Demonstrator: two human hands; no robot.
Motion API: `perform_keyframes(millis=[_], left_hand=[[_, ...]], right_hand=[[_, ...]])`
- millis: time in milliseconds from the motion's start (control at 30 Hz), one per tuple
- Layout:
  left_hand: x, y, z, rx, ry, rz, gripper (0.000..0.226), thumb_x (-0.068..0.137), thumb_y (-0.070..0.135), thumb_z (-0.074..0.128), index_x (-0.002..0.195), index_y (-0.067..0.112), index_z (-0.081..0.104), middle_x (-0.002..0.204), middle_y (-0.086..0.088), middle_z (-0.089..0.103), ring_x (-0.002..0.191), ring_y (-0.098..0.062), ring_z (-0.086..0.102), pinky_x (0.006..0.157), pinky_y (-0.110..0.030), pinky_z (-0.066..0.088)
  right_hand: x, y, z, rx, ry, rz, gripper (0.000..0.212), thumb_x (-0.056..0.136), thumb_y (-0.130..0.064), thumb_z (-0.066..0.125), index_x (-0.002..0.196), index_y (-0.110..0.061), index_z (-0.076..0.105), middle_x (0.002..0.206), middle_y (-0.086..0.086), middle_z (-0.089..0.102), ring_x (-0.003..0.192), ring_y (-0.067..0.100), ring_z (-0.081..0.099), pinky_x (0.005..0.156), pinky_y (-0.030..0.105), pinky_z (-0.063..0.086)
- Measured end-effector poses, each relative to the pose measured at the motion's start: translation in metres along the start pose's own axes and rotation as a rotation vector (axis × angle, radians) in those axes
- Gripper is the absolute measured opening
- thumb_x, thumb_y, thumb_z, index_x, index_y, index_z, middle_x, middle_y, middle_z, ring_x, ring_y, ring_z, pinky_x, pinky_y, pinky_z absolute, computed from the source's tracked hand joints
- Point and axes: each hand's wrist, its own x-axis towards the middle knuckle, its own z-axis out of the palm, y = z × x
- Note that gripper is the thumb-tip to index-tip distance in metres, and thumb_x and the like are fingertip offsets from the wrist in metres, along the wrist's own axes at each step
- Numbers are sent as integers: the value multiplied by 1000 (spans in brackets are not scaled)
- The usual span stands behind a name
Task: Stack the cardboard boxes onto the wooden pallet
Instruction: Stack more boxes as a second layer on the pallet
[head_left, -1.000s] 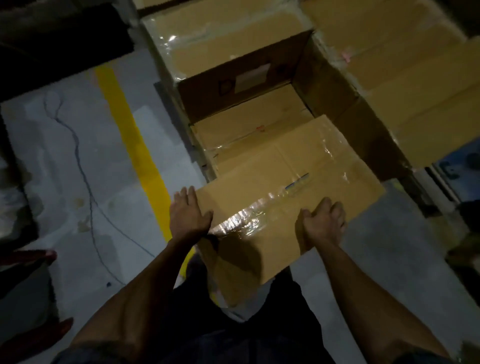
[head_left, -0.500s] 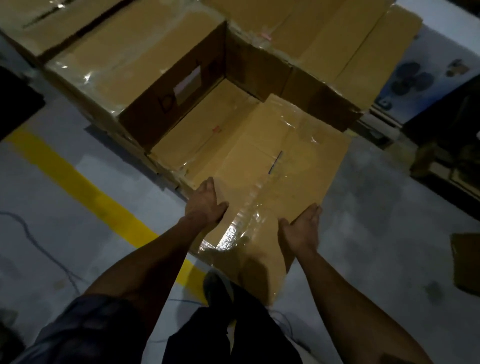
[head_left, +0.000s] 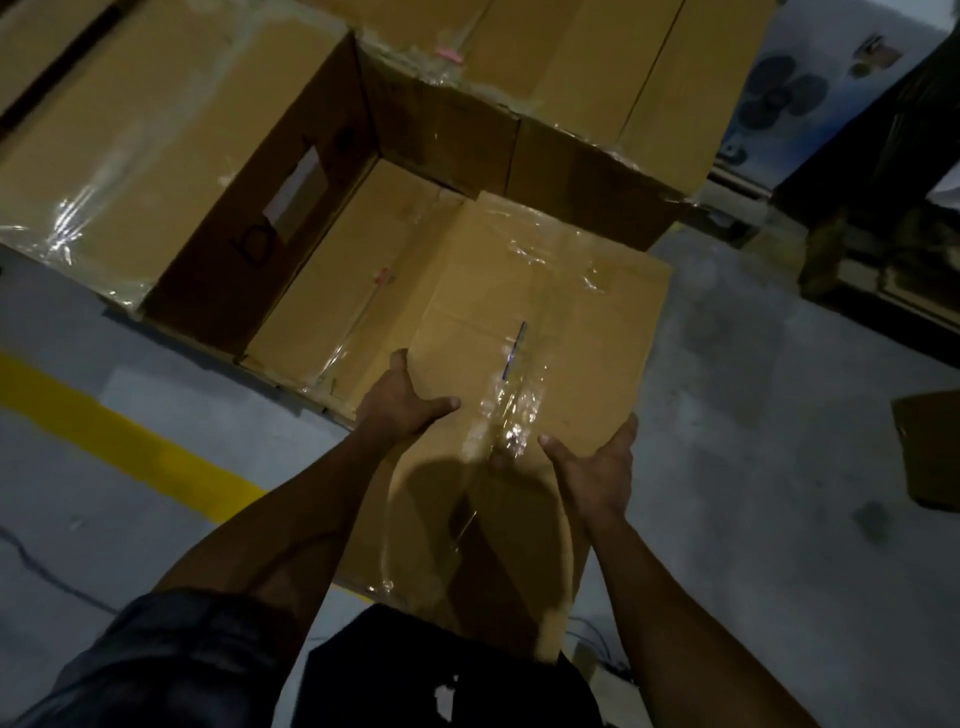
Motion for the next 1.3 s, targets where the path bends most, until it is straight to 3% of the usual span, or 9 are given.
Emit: perform_keyframes(millis=[300,467,700,833,967,1133,1300], left_hand=[[2,-2,-10,-94,-47,44,106,69,48,85,150,20,24,140,-4,52,123,-29,54,100,-42,47],[4,-17,-40,-126,-79,44,108,66,54,85,150,25,23,139,-1,52,123,-29,54,101,-47,47],[-3,-54,-131,-148,-4,159,92,72,48,82,145,27,31,130,2,59,115,-26,58,93,-35,46],[-11,-70,-190,-169,32,225,94,72,49,82,146,25,30,133,-2,58,118,-29,56,98,-42,47],[-11,-76,-237,-180,71,275,94,74,44,82,148,21,29,136,-3,56,120,-28,55,90,-31,38],[-4,-80,-268,-163,86,290,97,73,47,82,149,26,27,140,-3,53,126,-30,52,101,-45,42],[11,-82,-279,-130,82,276,100,72,49,82,150,26,24,140,-3,52,126,-30,52,101,-45,43]], right_hand=[[-4,-12,-1,-7,-8,65,119,71,-52,85,157,-30,6,148,12,47,131,41,49,107,53,40],[-29,-29,17,-11,34,33,116,71,-56,83,157,-31,8,148,10,49,131,40,50,108,53,42],[-93,-84,73,14,115,-40,116,74,-51,84,159,-26,9,154,11,43,135,40,46,109,52,39],[-128,-122,101,39,149,-77,117,71,-56,84,158,-30,9,152,12,45,133,41,49,108,57,41],[-153,-157,119,88,179,-123,115,72,-53,84,157,-31,11,153,10,45,134,40,47,110,57,39],[-167,-177,136,133,201,-126,117,72,-49,85,158,-32,8,155,11,41,138,40,43,112,56,37],[-162,-188,151,137,187,-106,120,71,-52,85,159,-33,6,158,10,39,139,40,42,112,56,37]])
